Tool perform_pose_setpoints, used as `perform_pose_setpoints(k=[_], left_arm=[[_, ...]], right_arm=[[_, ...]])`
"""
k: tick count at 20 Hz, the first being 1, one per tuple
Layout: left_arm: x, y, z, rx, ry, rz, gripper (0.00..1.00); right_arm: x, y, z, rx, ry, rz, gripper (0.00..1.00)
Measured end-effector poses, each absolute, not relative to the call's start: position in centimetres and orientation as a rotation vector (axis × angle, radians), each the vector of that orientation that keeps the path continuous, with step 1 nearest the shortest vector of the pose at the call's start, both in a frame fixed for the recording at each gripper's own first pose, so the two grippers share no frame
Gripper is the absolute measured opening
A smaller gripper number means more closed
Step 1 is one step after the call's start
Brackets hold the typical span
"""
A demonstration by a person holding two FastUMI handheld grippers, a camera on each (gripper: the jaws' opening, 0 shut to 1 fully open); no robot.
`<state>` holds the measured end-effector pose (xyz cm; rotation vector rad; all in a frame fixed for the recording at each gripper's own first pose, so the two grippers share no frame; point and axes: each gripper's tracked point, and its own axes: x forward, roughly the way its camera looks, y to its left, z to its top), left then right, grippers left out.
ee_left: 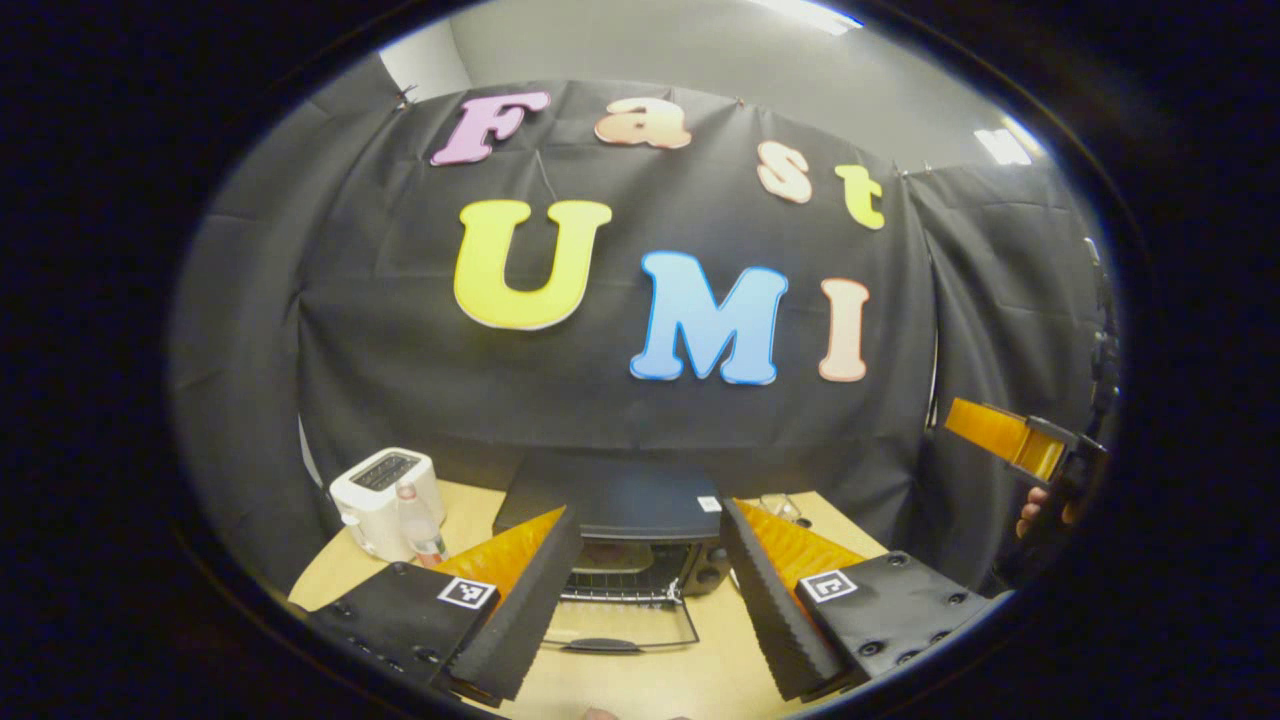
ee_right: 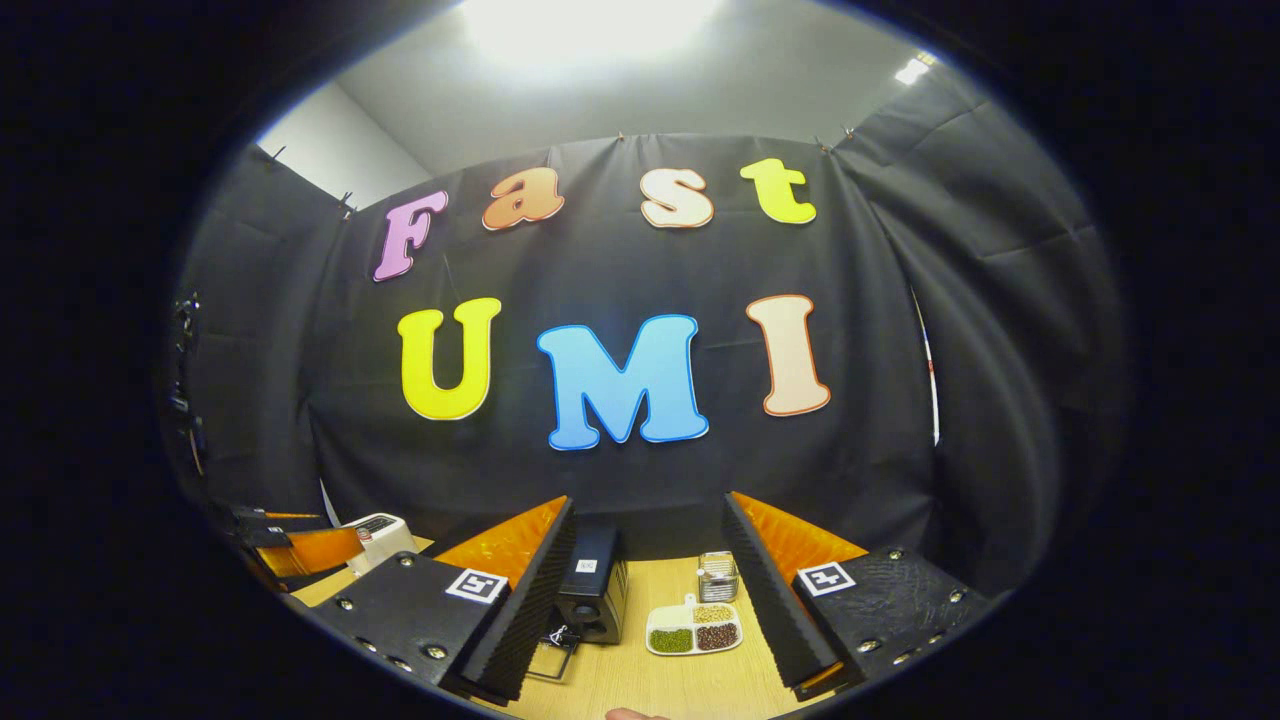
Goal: Open the electric oven with the left hand, put the food in, and close the electric oven.
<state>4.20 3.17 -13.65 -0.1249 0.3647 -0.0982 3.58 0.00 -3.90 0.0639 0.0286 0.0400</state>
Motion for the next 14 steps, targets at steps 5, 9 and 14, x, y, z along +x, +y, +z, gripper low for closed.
perform_pose_setpoints(k=[5,9,14], left_arm=[[3.8,2.6,-20.0,-0.137,0.555,-0.093,0.95],[3.2,2.0,-25.1,-0.115,0.696,-0.107,0.9],[1.2,1.8,-31.7,-0.088,0.886,-0.131,0.9]], right_arm=[[3.7,-0.9,-5.3,0.071,0.062,0.047,0.9],[3.2,-0.9,-6.0,0.078,0.088,0.046,0.91],[3.2,-1.9,-7.0,0.084,0.128,0.006,0.92]])
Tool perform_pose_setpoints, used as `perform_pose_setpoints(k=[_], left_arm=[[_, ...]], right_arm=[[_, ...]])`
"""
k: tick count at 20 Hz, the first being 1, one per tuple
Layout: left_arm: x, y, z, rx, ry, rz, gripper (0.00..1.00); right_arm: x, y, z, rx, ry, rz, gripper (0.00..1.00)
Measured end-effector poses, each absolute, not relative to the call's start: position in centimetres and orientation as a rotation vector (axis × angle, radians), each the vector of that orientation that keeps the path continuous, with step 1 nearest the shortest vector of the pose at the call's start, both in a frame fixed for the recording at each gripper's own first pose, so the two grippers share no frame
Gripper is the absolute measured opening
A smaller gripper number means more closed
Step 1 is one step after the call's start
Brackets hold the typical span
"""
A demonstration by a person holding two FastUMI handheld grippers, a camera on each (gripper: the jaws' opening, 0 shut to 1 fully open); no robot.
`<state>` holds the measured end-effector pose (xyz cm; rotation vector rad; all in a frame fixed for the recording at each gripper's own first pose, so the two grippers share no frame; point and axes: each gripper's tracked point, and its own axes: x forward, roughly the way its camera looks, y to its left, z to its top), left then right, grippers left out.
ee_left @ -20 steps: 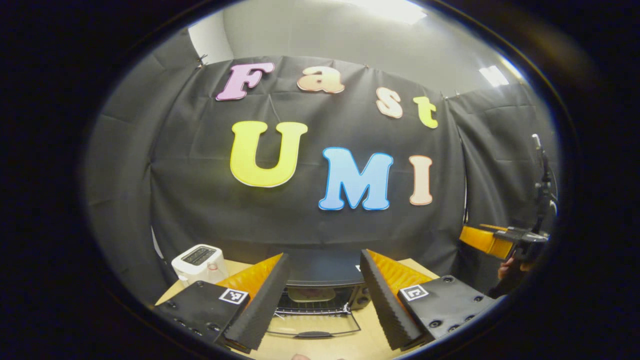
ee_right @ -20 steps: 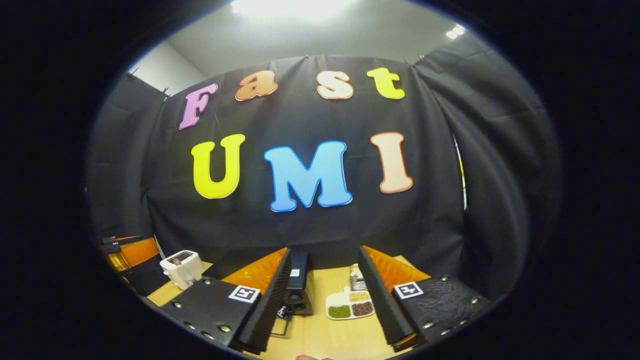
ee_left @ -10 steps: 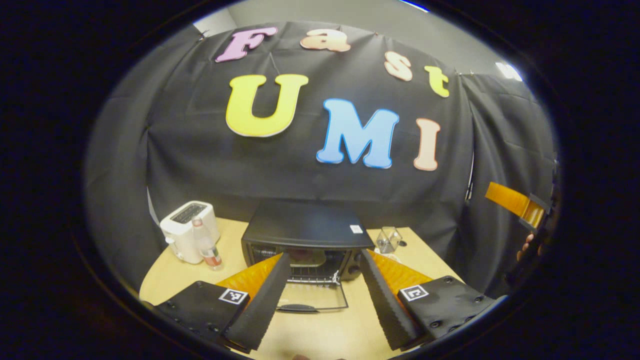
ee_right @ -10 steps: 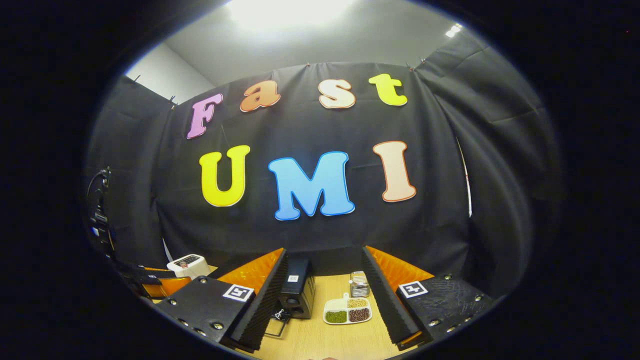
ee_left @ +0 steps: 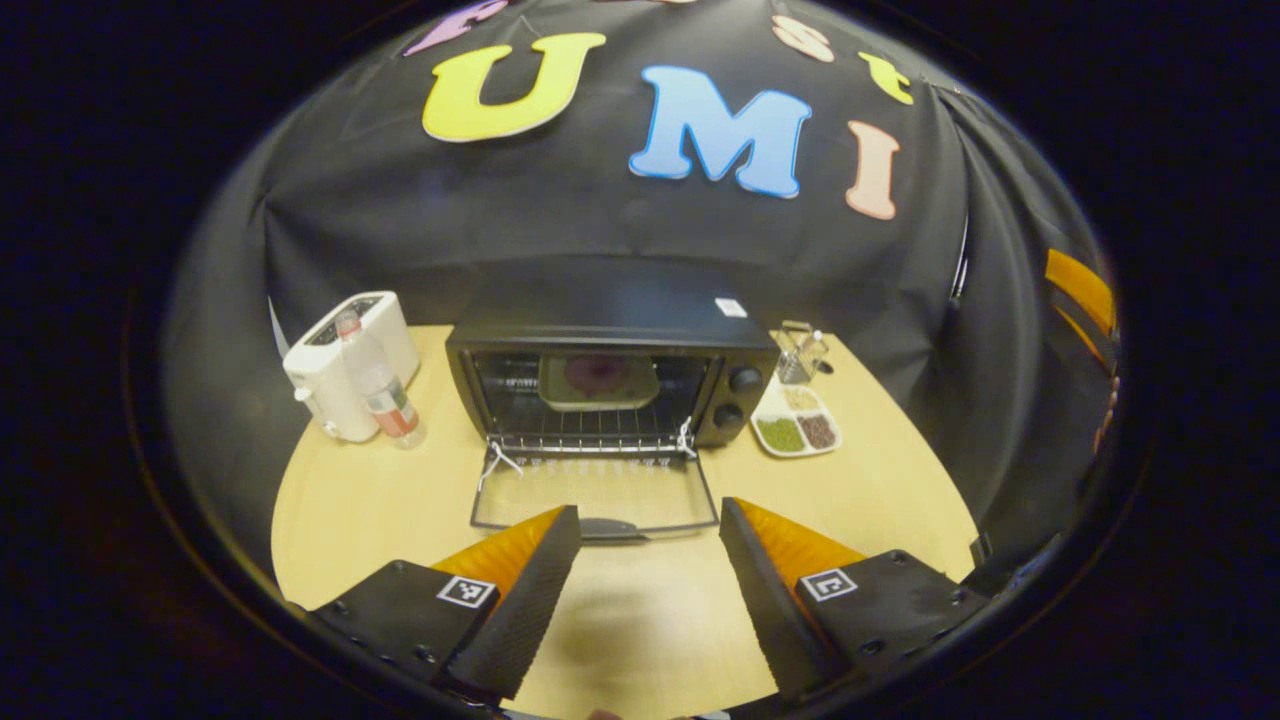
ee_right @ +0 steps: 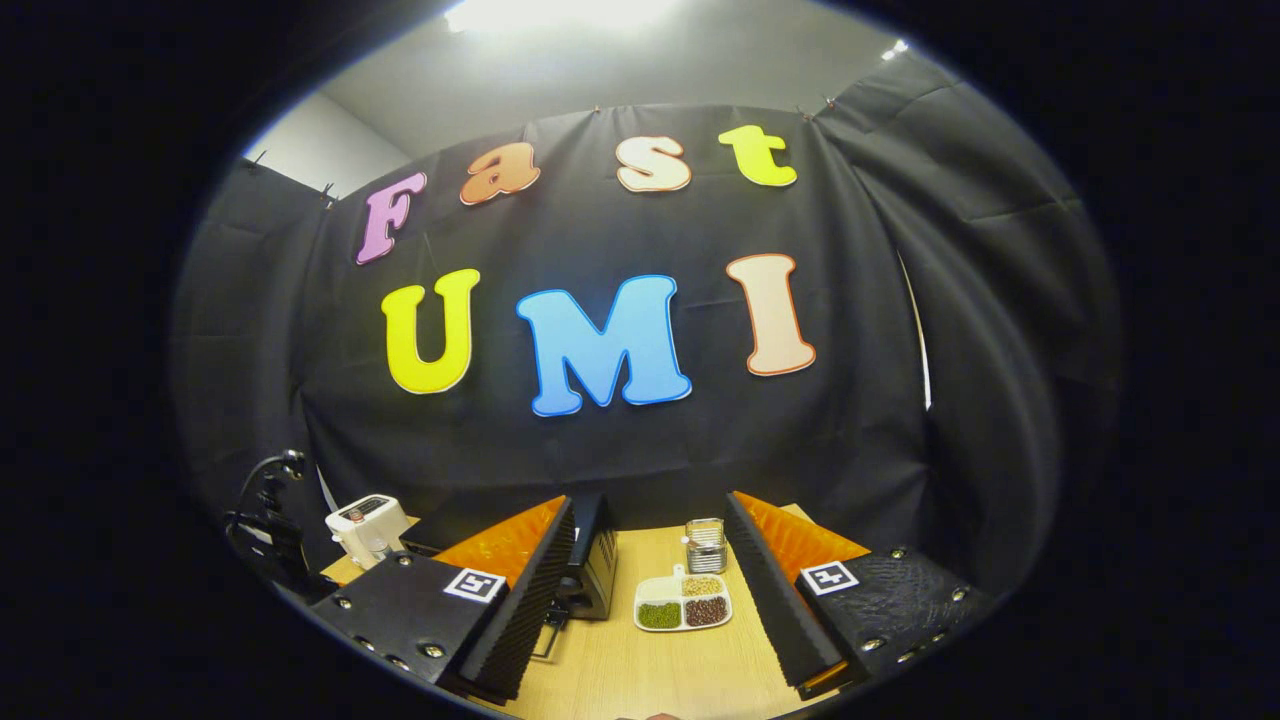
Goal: Open the electric oven with the left hand, put the food in, and close the electric oven.
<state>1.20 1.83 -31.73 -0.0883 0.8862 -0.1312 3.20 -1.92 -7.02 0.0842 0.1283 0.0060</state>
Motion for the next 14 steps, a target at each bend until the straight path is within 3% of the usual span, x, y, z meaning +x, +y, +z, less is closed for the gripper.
perform_pose_setpoints(k=[2,4,5,10,13,14], left_arm=[[0.5,2.0,-34.3,-0.082,0.956,-0.12,1.0],[-0.3,2.5,-37.0,-0.077,1.03,-0.104,1.0],[-0.6,2.8,-38.2,-0.075,1.065,-0.096,0.95],[-0.8,3.7,-42.9,-0.027,1.189,-0.089,1.0],[-0.1,3.8,-44.7,-0.012,1.228,-0.095,0.9],[0.1,3.7,-45.4,-0.017,1.242,-0.094,0.95]], right_arm=[[3.0,-2.3,-7.3,0.08,0.14,-0.011,0.92],[3.1,-2.7,-7.5,0.077,0.145,-0.023,0.92],[2.9,-2.8,-7.8,0.077,0.148,-0.027,0.92],[3.2,-3.8,-8.7,0.087,0.181,-0.052,0.92],[3.3,-4.5,-8.7,0.078,0.184,-0.076,0.94],[3.3,-4.7,-8.7,0.075,0.186,-0.084,0.94]])
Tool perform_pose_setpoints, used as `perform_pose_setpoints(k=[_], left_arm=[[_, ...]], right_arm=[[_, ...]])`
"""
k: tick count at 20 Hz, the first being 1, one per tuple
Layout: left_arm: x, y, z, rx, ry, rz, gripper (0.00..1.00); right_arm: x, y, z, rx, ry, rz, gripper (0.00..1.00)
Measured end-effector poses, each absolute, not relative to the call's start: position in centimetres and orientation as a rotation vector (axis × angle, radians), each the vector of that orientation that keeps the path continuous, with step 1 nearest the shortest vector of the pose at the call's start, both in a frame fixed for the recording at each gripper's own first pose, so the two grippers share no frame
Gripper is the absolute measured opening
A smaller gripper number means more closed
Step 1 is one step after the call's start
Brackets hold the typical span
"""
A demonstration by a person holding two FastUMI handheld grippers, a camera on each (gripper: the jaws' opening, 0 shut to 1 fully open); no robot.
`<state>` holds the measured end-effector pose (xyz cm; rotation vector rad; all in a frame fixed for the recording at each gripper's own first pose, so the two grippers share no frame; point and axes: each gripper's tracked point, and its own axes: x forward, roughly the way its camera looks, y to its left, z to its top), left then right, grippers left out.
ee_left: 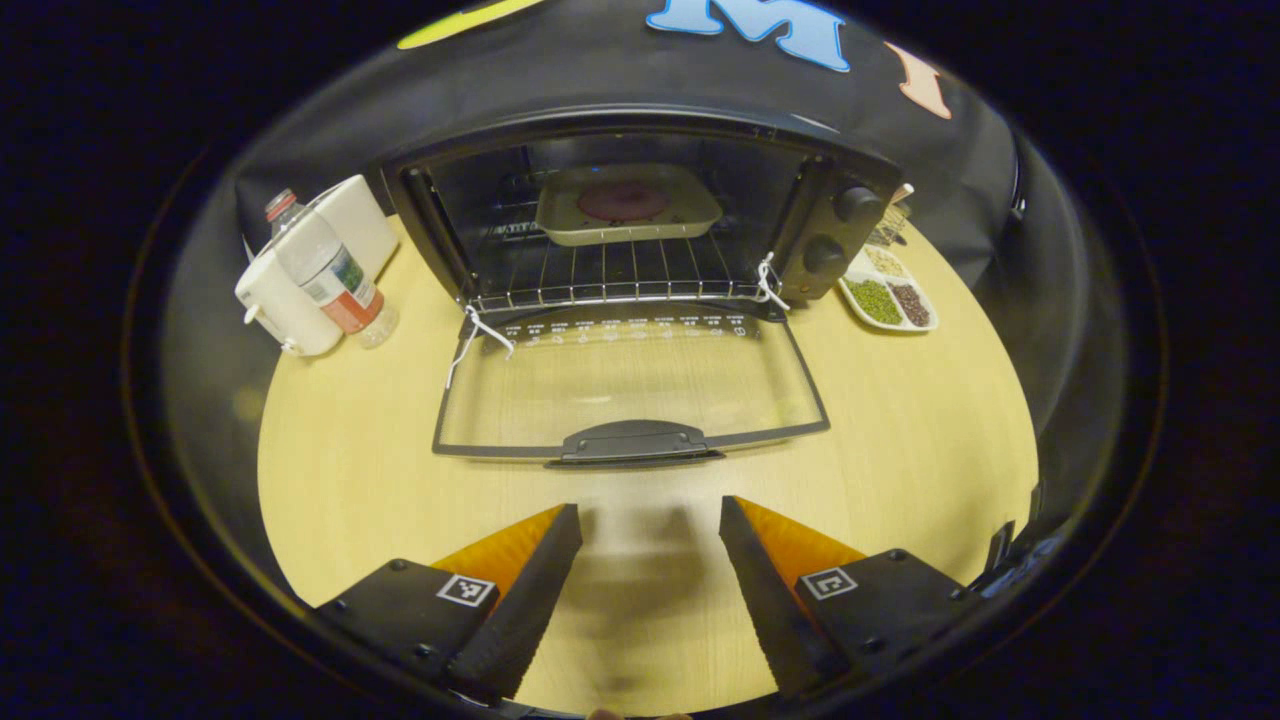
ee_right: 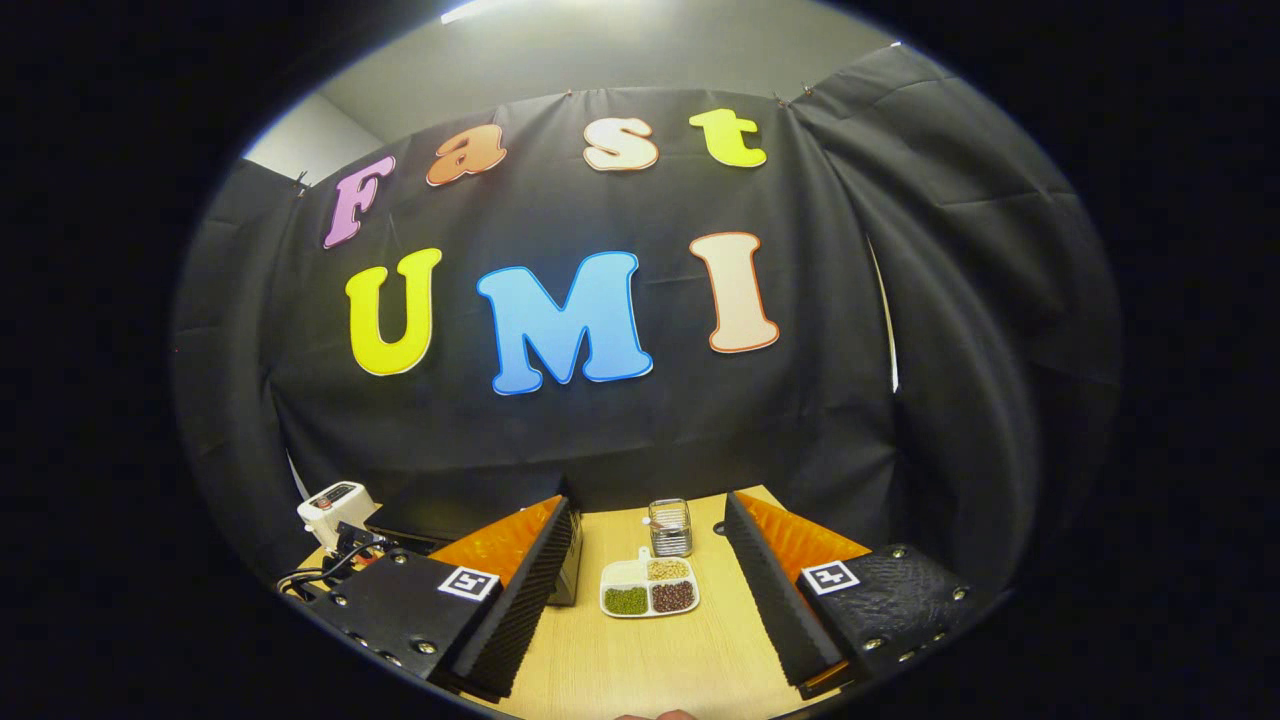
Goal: Open the electric oven with the left hand, put the food in, and close the electric oven.
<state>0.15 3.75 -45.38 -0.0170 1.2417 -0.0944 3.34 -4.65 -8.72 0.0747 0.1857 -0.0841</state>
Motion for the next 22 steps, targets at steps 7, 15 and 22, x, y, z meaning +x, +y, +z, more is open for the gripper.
perform_pose_setpoints(k=[7,15,22], left_arm=[[1.2,4.2,-48.5,-0.003,1.309,-0.085,1.0],[1.7,4.4,-50.2,0.021,1.349,-0.072,0.95],[1.8,4.5,-49.9,0.025,1.325,-0.051,0.93]], right_arm=[[3.5,-5.3,-8.9,0.071,0.195,-0.113,0.95],[4.0,-4.7,-9.1,0.069,0.213,-0.11,0.94],[3.2,-3.9,-9.5,0.07,0.225,-0.101,0.94]])
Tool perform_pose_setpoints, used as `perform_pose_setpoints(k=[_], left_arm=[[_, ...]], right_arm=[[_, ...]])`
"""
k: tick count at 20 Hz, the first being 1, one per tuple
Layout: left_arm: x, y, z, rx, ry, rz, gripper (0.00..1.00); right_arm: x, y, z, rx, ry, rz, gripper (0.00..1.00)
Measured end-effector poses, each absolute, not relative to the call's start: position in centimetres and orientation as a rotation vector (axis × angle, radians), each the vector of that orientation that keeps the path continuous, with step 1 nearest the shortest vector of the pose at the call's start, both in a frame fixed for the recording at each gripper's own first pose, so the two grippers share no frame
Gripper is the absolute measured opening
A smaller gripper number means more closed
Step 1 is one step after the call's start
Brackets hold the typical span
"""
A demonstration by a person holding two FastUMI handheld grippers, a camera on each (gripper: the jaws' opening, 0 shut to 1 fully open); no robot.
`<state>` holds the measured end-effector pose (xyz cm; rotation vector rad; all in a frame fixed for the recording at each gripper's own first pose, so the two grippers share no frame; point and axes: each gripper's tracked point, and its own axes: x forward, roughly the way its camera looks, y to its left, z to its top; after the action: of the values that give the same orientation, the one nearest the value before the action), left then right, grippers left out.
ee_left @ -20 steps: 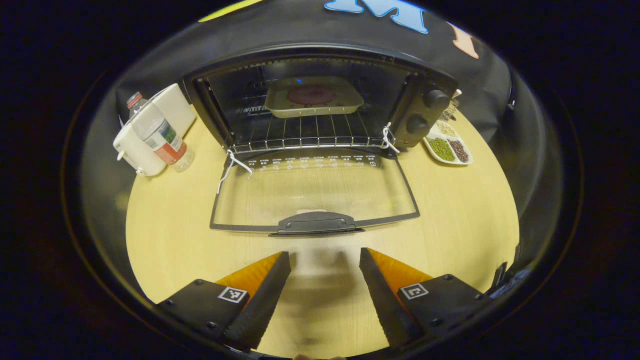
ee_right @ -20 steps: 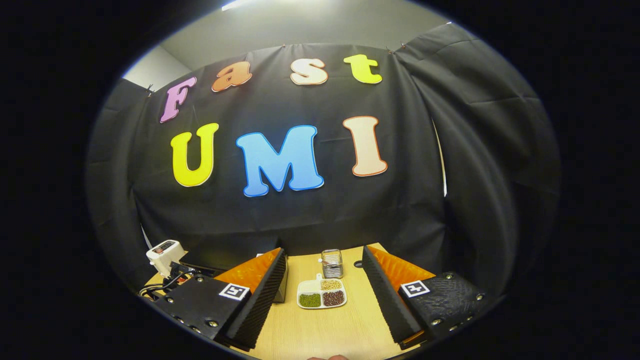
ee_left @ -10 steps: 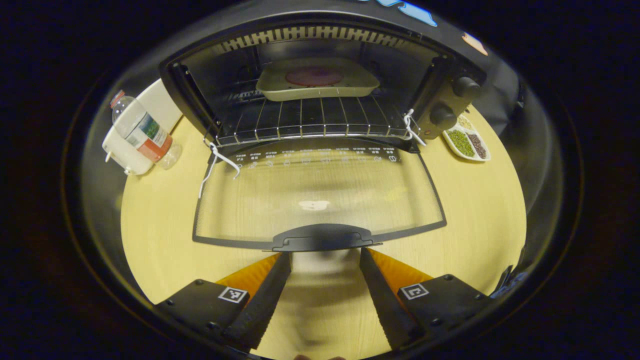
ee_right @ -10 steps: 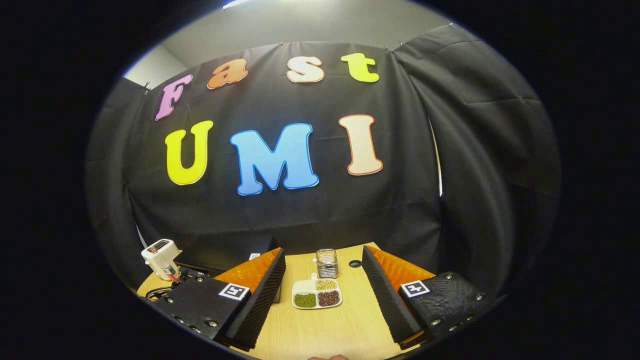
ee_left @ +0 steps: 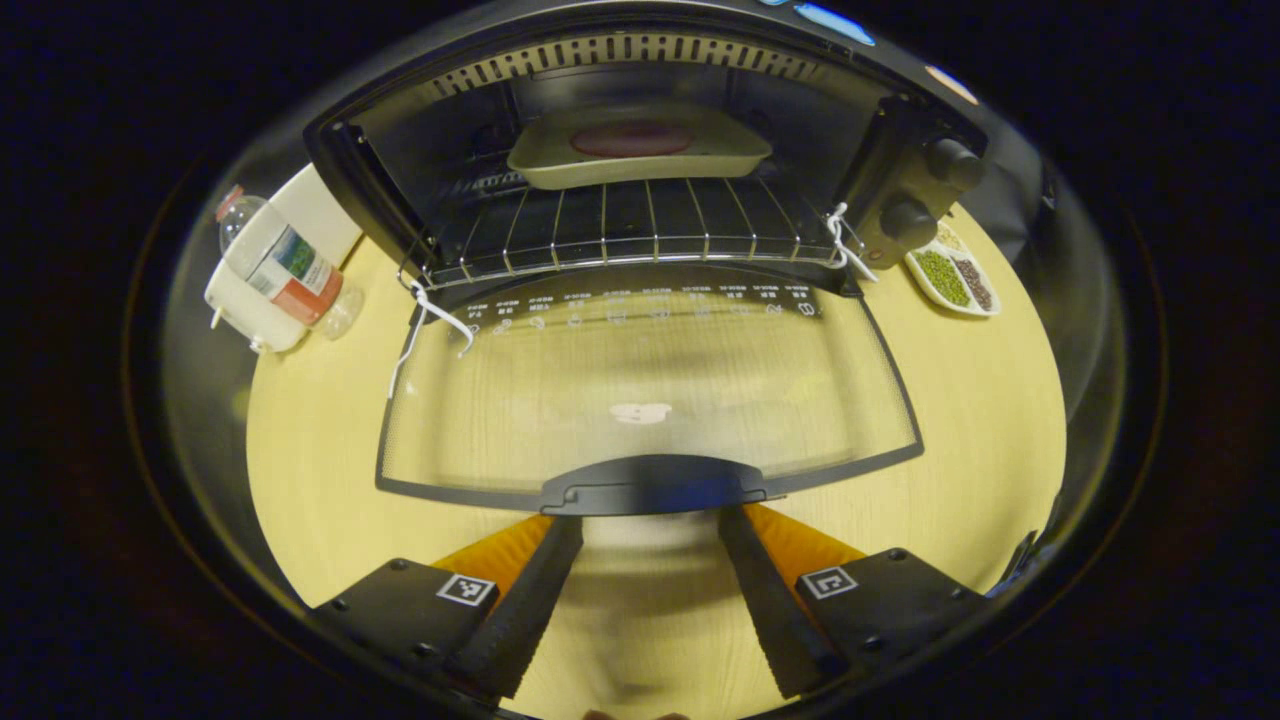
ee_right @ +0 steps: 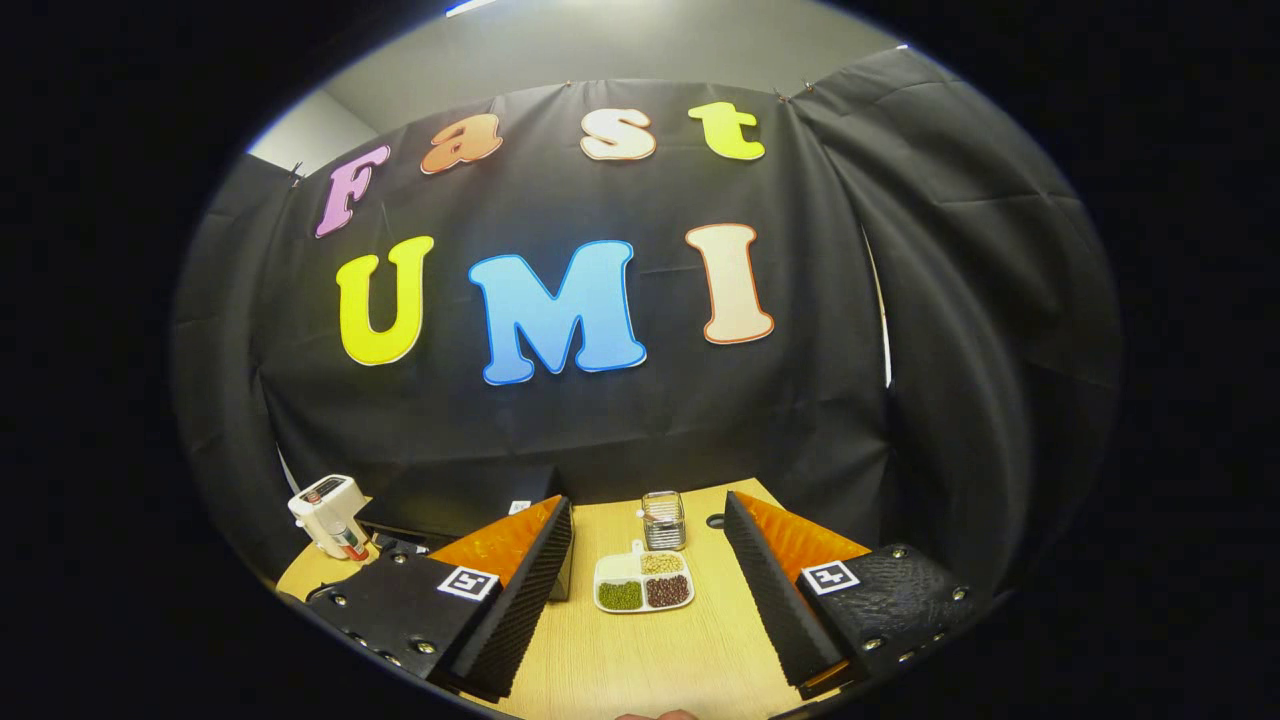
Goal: Open the electric oven with the left hand, put the food in, and close the electric oven.
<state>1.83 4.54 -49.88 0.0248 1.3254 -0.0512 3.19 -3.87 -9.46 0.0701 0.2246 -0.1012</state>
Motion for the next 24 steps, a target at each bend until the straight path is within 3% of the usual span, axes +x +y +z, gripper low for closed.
perform_pose_setpoints(k=[5,6,8,11,16,17,20,22,23,24], left_arm=[[1.6,4.6,-47.6,0.026,1.259,-0.05,0.95],[1.6,4.6,-47.2,0.027,1.249,-0.05,0.9],[1.6,4.6,-46.7,0.026,1.236,-0.049,1.0],[1.7,4.6,-45.9,0.026,1.216,-0.046,0.9],[2.0,4.6,-44.8,0.031,1.187,-0.046,1.0],[2.0,4.6,-44.7,0.028,1.183,-0.047,0.9],[2.3,4.8,-44.5,0.033,1.171,-0.045,0.95],[2.8,5.0,-44.2,0.047,1.151,-0.044,0.9],[3.0,5.2,-44.1,0.056,1.142,-0.043,1.0],[3.2,5.3,-43.9,0.059,1.136,-0.043,0.95]], right_arm=[[2.6,-4.0,-9.4,0.072,0.226,-0.101,0.95],[2.6,-3.8,-9.4,0.079,0.227,-0.101,0.94],[2.5,-3.4,-9.4,0.098,0.228,-0.094,0.94],[2.5,-3.1,-9.3,0.106,0.224,-0.085,0.95],[2.0,-2.7,-9.8,0.101,0.238,-0.077,0.95],[1.9,-2.5,-9.8,0.103,0.241,-0.076,0.95],[1.7,-2.1,-10.0,0.11,0.248,-0.073,0.95],[1.8,-2.0,-9.9,0.102,0.243,-0.074,0.94],[1.9,-2.0,-9.9,0.099,0.243,-0.075,0.95],[2.0,-2.1,-9.9,0.099,0.244,-0.076,0.94]])
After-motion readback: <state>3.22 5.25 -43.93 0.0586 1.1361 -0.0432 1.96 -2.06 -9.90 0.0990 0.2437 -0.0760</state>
